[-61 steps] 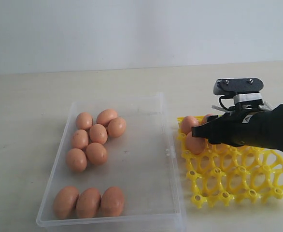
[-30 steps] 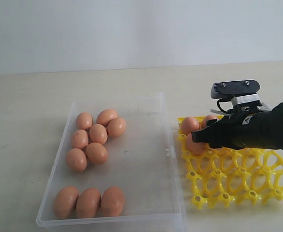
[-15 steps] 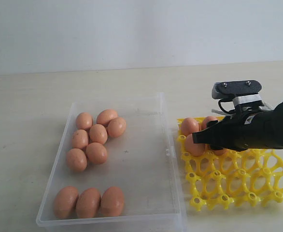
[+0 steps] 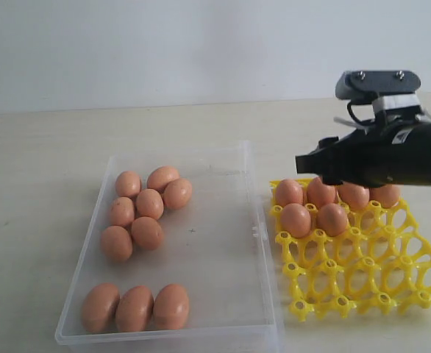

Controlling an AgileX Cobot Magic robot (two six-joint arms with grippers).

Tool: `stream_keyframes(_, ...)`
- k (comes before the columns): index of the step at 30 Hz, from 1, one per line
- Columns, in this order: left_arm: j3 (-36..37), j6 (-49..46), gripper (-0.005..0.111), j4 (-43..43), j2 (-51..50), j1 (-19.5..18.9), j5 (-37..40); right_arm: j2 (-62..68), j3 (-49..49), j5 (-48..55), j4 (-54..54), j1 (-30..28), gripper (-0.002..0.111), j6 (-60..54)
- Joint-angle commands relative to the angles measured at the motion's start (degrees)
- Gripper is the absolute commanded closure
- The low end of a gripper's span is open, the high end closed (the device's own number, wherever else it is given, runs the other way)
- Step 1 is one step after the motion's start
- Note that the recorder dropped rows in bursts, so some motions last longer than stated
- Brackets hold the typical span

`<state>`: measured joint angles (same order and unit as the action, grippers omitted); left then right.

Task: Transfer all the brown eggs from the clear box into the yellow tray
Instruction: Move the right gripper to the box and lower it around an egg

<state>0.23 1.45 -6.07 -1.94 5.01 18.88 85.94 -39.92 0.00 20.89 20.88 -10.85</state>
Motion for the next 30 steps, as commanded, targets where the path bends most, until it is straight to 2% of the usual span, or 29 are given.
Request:
stream_keyframes(1,-0.23,0.25,0.107,0.08,-0.04,0.18,-0.79,-2.65,-7.03,11.29,-0.29,3.31,0.058,-0.77)
stream_keyframes(7,-0.23,0.25,0.107,0.08,-0.04,0.18,-0.79,2.90,-19.16,29.18,1.06,14.27,0.074,-6.49)
stream_keyframes(12,-0.23,0.25,0.107,0.08,-0.04,0.18,-0.79,11.84,-28.59,37.77,1.38,21.53,0.074,-7.63)
stream_keyframes(16,-0.23,0.25,0.107,0.08,-0.04,0.18,-0.79,20.53,-36.82,44.77,1.12,25.91,0.064,-7.63)
stream_keyframes(20,-0.23,0.25,0.107,0.08,-0.04,0.18,-0.79,28.36,-44.29,51.02,0.76,28.26,0.059,-7.63)
stream_keyframes(25,-0.23,0.25,0.107,0.08,-0.04,0.18,-0.79,34.67,-51.62,51.26,-5.16,28.41,0.059,-2.20)
stream_keyframes(30,-0.23,0.25,0.107,0.08,-0.04,0.18,-0.79,35.51,-55.60,50.74,-11.37,26.69,0.059,1.40)
